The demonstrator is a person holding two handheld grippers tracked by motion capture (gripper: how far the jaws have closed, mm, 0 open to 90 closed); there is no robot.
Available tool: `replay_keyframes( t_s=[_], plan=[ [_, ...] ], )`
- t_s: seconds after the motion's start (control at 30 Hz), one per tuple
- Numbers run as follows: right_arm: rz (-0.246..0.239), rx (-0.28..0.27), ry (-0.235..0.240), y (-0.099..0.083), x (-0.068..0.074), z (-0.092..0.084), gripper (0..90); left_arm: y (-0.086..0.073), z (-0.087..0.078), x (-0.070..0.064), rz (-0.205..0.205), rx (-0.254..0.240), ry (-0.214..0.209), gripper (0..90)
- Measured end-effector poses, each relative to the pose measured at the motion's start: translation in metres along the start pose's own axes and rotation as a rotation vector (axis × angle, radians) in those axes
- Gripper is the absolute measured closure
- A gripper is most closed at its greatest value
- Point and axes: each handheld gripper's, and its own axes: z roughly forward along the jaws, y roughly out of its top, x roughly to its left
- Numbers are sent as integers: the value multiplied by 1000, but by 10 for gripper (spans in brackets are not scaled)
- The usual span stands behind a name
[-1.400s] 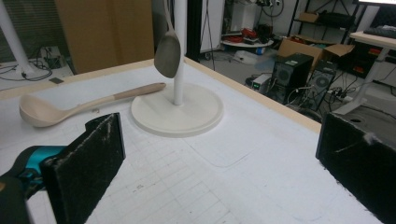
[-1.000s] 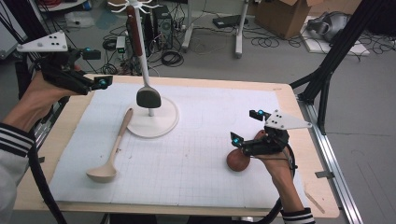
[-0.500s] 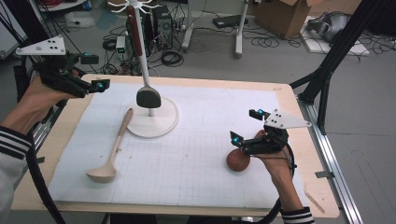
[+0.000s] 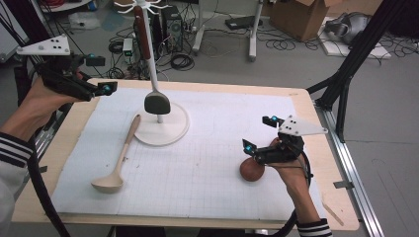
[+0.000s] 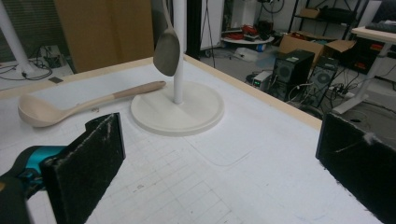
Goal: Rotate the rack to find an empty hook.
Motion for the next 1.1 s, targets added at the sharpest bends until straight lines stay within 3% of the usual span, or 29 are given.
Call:
replay_keyframes(
  t_s=[0.2,0.37,0.5,0.7,0.83,1.1],
  plan=[
    [-8,-1,4,1,0,2,5,11,2,-1,27,11,-11,248],
    [-12,-4,6,0,0,1,5,19,2,-1,21,27,31,439],
    [-5,1,10,0,0,0,5,26,-1,0,6,2,63,631],
    [-7,2,12,0,-1,1,5,37,-2,1,-4,-34,102,826],
    [-7,7,15,-1,-1,1,5,46,0,1,-10,-41,100,891],
    [-6,7,14,0,-3,-1,5,63,9,0,-6,-17,104,898]
  ],
)
